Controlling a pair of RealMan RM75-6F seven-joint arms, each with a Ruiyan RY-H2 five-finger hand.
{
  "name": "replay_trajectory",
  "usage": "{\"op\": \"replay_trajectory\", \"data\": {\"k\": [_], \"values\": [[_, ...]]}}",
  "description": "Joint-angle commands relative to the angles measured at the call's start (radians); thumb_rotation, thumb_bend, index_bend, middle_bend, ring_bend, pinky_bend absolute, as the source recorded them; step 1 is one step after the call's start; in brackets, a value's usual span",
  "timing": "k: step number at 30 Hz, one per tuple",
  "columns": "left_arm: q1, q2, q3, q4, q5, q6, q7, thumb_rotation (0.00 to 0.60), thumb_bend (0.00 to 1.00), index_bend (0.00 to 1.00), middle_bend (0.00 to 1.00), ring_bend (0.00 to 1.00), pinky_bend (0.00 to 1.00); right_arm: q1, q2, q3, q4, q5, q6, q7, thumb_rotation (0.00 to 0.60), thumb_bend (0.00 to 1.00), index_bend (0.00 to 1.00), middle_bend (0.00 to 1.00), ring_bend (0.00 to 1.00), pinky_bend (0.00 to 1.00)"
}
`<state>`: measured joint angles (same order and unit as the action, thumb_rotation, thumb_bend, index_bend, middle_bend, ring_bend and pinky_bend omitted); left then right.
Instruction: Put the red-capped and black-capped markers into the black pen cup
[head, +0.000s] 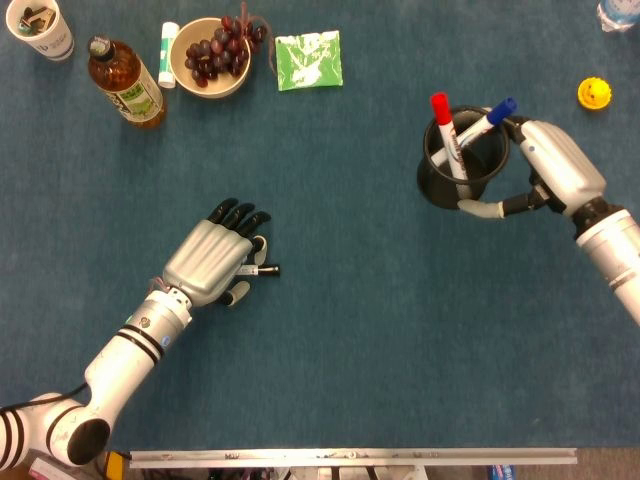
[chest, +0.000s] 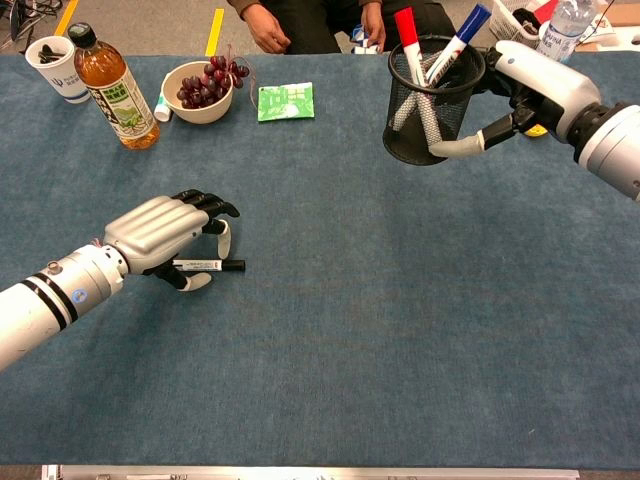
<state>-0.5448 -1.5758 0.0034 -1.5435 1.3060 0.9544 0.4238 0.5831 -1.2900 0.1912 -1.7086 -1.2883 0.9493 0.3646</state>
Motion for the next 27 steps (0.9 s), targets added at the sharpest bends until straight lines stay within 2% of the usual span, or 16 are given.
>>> {"op": "replay_trajectory", "data": {"k": [1, 27], "values": [[-0.005, -0.008, -0.005, 0.009, -0.011, -0.004, 0.008, 0.600, 0.28, 0.45, 0.15, 0.09, 0.09, -0.002, 0.001, -0.001, 0.002, -0.001, 0.001, 0.004, 0.600, 0.37, 0.49, 0.43, 0.29, 0.23], [-0.030, -0.025, -0.003, 0.030, -0.054, -0.017, 0.031, 0.600, 0.28, 0.51, 0.15, 0.09, 0.09, -0.009, 0.005, 0.003, 0.017, -0.007, 0.001, 0.044, 0.600, 0.37, 0.50, 0.43, 0.29, 0.23]]}}
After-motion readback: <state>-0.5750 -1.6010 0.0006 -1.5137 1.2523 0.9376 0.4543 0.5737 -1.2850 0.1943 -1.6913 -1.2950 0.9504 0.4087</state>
